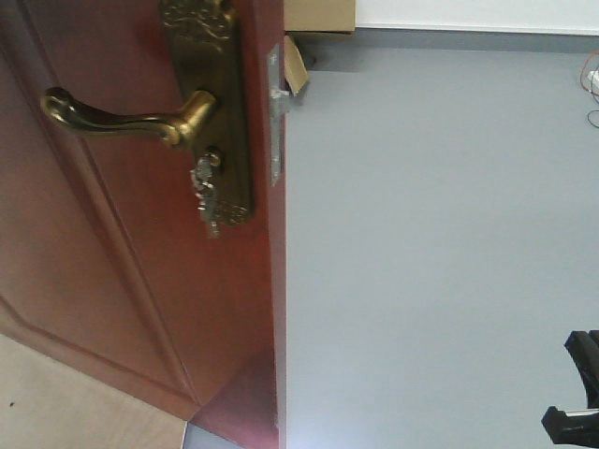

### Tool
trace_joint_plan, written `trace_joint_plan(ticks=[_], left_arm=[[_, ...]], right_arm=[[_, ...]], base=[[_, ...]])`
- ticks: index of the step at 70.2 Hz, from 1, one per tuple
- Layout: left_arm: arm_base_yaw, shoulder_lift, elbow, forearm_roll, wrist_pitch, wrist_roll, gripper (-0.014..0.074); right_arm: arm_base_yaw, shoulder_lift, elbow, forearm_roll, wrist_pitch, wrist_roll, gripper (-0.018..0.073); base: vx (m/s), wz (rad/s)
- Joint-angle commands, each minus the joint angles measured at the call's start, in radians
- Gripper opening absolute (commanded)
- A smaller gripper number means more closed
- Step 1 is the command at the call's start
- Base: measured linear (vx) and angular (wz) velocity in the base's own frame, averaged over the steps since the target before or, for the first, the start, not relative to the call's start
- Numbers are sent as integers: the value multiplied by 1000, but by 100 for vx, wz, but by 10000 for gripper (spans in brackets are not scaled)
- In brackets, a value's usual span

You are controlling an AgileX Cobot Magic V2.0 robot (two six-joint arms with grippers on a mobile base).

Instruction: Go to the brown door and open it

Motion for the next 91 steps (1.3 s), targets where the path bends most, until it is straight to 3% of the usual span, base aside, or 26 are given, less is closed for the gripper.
trace_joint_plan(ticks=[1, 91], left_arm=[[-5, -7, -35, -6, -19, 2, 17], [-5, -7, -35, -6, -19, 2, 17]], right_arm=[[-1, -16, 2, -5, -81, -12, 0], [-1, -16, 2, -5, -81, -12, 0]], base=[[22, 0], [17, 1]])
